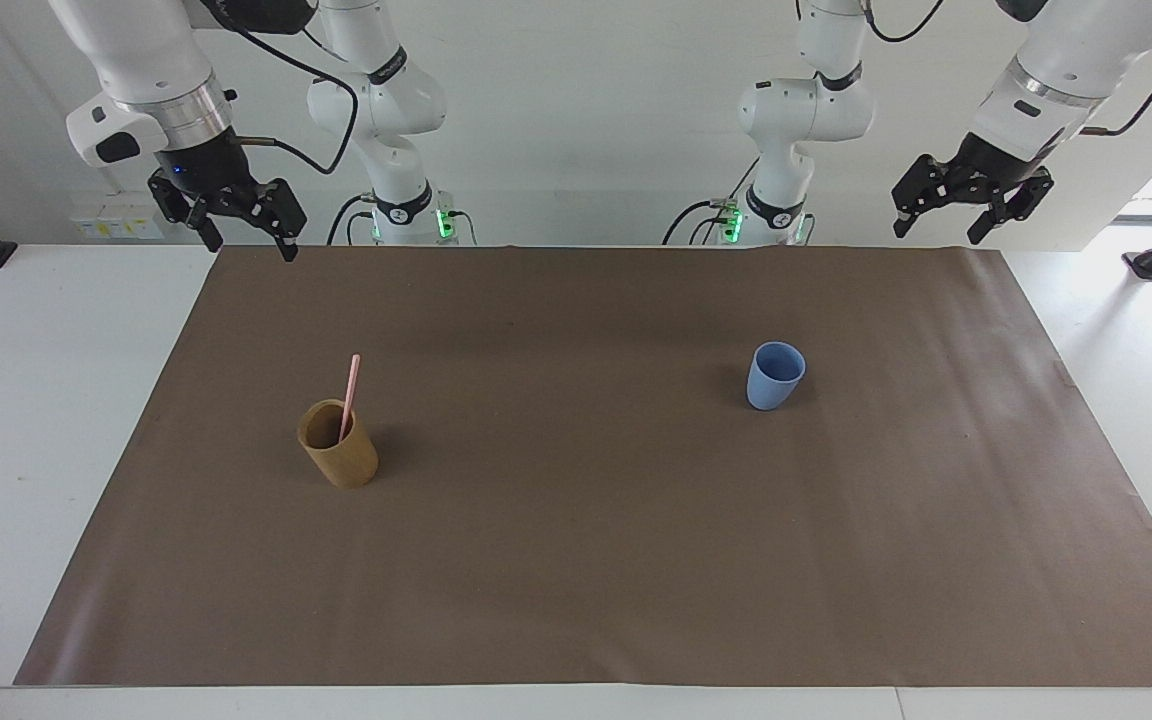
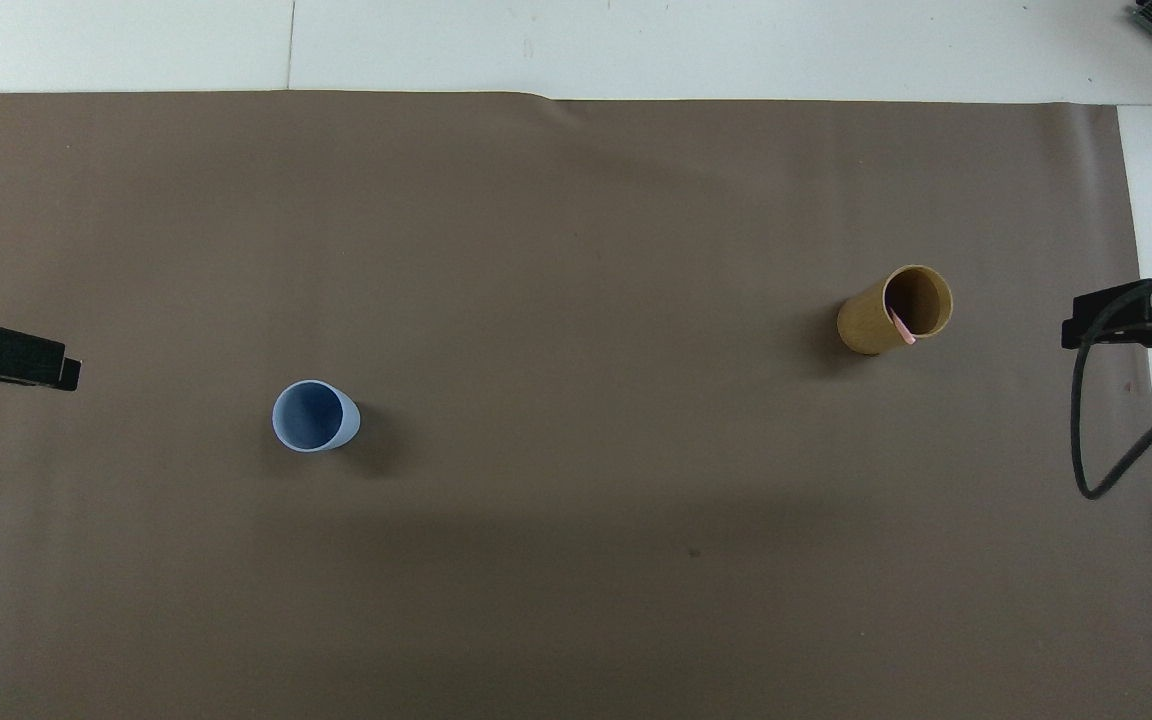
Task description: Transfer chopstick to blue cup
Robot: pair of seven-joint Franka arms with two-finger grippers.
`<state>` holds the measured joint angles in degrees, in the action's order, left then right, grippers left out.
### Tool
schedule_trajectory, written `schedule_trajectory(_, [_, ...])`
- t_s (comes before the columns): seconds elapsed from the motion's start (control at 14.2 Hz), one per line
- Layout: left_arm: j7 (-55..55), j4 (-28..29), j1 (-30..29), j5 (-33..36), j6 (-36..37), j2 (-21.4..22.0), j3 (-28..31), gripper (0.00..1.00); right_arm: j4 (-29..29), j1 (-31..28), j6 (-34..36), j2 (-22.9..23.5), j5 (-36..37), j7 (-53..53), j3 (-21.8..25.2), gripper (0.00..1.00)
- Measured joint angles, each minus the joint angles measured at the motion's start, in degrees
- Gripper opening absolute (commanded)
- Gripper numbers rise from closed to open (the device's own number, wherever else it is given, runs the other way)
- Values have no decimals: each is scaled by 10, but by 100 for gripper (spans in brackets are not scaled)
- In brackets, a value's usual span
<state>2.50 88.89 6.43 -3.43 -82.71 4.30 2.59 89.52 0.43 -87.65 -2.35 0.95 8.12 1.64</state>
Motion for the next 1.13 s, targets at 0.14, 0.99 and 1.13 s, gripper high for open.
schedule_trajectory(0.14, [0,0,0,0,0,0,0,100,0,0,-2,0,0,0,-1,100])
schedule_trajectory(0.99, [-51,121,0,0,-98,-5,-4,100,0,5,-5,0,0,0,-4,100])
schedule_trajectory(1.13, [-54,123,0,0,-102,-5,-2,100,0,5,-5,0,0,0,-4,100])
